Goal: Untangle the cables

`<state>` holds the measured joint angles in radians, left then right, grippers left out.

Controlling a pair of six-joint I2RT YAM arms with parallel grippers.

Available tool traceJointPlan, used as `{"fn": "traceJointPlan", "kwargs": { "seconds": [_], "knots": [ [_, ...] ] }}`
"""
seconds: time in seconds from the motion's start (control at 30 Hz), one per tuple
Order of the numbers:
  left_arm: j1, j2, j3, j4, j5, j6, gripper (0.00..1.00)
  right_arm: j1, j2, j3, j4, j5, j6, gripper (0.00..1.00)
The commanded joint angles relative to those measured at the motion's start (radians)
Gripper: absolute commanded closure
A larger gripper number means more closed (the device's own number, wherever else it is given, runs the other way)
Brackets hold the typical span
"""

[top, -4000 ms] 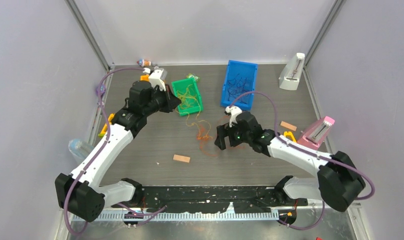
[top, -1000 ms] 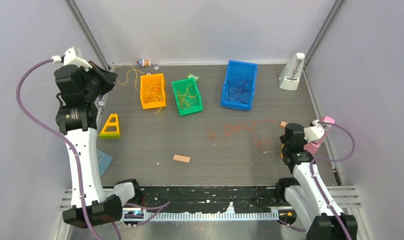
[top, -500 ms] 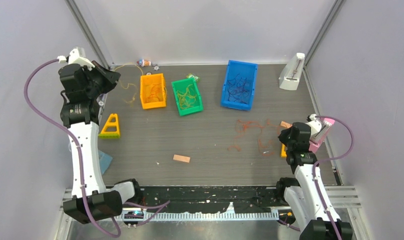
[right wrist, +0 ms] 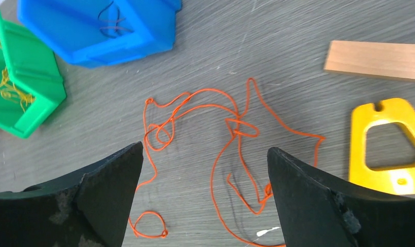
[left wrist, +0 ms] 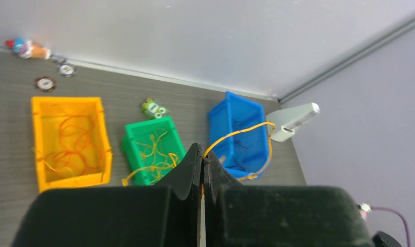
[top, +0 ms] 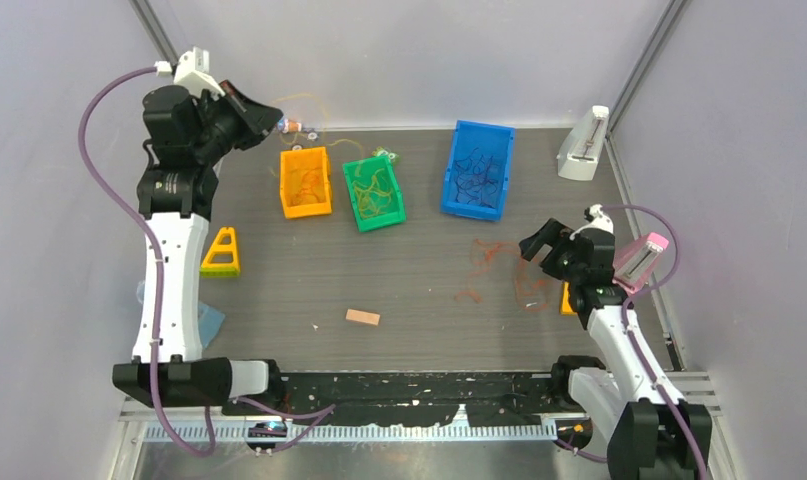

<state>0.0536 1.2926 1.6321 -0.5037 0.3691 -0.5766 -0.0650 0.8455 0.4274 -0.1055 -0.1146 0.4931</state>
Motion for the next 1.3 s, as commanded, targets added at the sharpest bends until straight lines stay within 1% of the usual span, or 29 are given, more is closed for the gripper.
{"fn": "traceJointPlan", "kwargs": {
  "seconds": [0.0, 0.1, 0.3, 0.5, 0.6, 0.73, 0.93, 1.27],
  "knots": [
    [-0.080, 0.065, 0.080, 0.077, 0.038, -0.011, 1.00, 0.049, 0.066, 0.072, 0.046, -0.058, -0.044, 0.05],
    [-0.101, 0.112, 0.118, 0.088, 0.063, -0.030, 1.00, 0.061, 0.075, 0.072, 0.061, -0.062, -0.045, 0.05],
    [-0.134, 0.196, 0.211, 0.097, 0.064, -0.048, 1.00, 0.065, 0.071, 0.075, 0.074, -0.076, -0.046, 0.05],
    [-0.162, 0.306, 0.272, 0.144, 0.099, -0.088, 1.00, 0.065, 0.068, 0.075, 0.076, -0.085, -0.046, 0.05],
    [-0.167, 0.354, 0.260, 0.169, 0.123, -0.101, 1.00, 0.065, 0.067, 0.070, 0.085, -0.098, -0.037, 0.05],
    [-0.167, 0.389, 0.206, 0.236, 0.149, -0.126, 1.00, 0.065, 0.067, 0.065, 0.093, -0.106, -0.035, 0.05],
    [-0.168, 0.436, 0.154, 0.264, 0.142, -0.129, 1.00, 0.065, 0.079, 0.064, 0.099, -0.108, -0.030, 0.05],
    [-0.177, 0.431, 0.097, 0.273, 0.140, -0.117, 1.00, 0.065, 0.076, 0.059, 0.099, -0.110, -0.032, 0.05]
  ]
}}
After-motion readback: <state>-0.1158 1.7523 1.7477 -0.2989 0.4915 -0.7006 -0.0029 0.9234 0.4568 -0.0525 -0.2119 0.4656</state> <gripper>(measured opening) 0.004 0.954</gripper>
